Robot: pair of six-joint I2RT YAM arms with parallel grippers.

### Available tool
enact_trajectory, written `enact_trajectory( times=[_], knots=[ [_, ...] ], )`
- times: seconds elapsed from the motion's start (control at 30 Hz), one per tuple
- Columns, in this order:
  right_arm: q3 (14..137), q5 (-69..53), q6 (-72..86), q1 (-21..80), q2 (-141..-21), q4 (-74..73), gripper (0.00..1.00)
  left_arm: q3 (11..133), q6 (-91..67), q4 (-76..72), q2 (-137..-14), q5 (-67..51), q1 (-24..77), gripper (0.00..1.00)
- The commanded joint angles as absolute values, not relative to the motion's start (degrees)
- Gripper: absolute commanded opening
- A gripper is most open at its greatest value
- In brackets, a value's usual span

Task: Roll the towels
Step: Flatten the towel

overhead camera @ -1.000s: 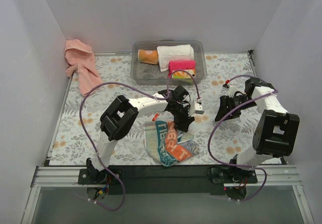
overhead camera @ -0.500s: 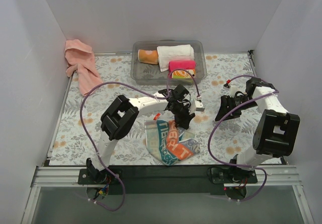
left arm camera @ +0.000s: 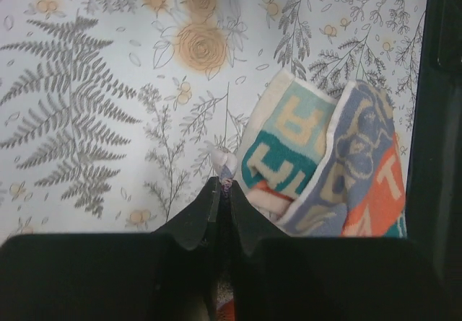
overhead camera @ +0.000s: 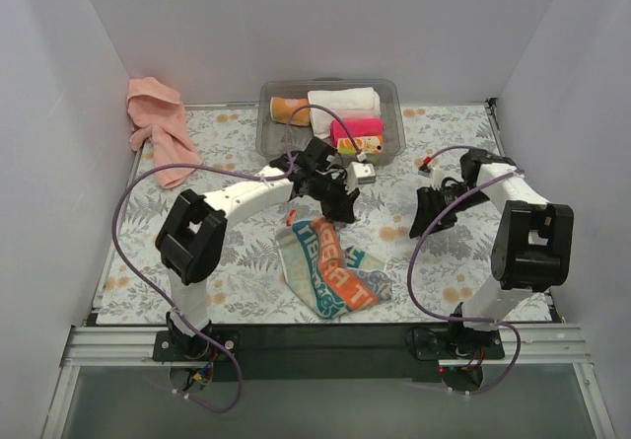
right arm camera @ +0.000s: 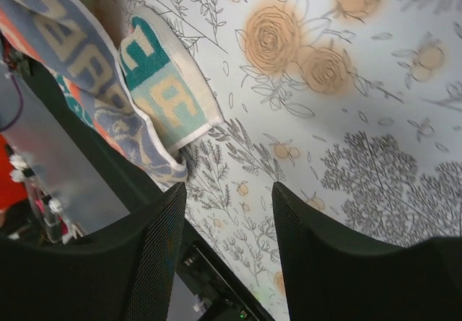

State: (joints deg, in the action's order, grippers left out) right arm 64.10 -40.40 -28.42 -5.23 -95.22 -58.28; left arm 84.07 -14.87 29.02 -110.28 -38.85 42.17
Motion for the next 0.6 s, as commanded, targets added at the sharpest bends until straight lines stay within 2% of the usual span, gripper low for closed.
enact_trajectory(
  times=[0.0,0.27,0.43,0.57],
  knots=[
    [65.04,-37.89,-26.63,1.56,-96.24,-53.63,0.49,80.61,-15.30,30.05,-102.23,-41.92,38.77,0.00],
    [62.85,-29.36,-23.29,16.07,-99.84,-45.36,0.50,66.73,-13.18,34.36,-88.26,-39.56,34.11,0.00],
    [59.51,-22.62,-21.27,25.02,-100.81,-40.44,0.51,63.29,-14.15,35.07,-84.38,-38.59,31.82,0.00],
    [55.56,-16.27,-19.43,30.93,-100.99,-37.01,0.46,62.05,-15.64,34.54,-82.88,-38.14,30.59,0.00]
  ],
)
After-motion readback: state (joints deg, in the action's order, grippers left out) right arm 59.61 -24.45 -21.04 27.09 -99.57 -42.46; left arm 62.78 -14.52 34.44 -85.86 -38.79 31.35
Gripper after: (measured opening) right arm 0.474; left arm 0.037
